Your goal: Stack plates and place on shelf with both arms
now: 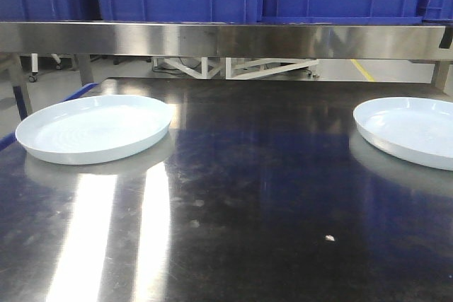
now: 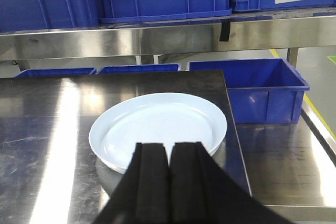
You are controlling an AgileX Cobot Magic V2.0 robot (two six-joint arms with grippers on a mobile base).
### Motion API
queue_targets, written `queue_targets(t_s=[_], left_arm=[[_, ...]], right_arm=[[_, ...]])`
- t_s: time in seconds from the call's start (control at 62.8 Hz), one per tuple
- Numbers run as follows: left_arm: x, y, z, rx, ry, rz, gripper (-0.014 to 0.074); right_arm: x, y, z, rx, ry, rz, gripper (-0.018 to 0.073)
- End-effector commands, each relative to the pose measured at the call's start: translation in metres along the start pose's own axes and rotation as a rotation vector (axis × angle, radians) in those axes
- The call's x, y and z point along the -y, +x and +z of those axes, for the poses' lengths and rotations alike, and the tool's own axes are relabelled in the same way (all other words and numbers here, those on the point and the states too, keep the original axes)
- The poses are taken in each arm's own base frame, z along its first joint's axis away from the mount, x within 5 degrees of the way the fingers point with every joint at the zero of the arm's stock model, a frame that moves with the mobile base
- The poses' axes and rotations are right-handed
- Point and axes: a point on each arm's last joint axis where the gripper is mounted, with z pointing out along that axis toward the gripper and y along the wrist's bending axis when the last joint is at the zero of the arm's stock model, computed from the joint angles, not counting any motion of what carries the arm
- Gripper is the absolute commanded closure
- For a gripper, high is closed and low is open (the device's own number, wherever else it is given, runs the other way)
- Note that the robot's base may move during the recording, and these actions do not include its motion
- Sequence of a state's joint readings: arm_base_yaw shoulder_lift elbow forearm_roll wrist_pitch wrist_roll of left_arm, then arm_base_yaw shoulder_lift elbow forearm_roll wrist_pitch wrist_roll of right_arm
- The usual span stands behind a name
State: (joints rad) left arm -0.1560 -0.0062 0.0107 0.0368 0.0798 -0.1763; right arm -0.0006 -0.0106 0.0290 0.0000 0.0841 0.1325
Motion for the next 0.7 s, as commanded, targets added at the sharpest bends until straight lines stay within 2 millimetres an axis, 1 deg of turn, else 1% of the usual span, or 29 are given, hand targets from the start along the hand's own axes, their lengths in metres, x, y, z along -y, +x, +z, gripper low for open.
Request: queue_targets(t_s=[0.0, 0.685], left_arm=[[0.0005, -0.0019, -0.0006, 0.083, 0.014, -0.006, 0.0506], [0.0005, -0.0019, -0.0006, 0.083, 0.014, -0.006, 0.0506]], right_arm=[[-0.0019, -0.0155, -0.0032, 0.134, -0.014, -0.011, 0.0507], [-0.0019, -0.0155, -0.0032, 0.134, -0.014, -0.011, 0.0507]])
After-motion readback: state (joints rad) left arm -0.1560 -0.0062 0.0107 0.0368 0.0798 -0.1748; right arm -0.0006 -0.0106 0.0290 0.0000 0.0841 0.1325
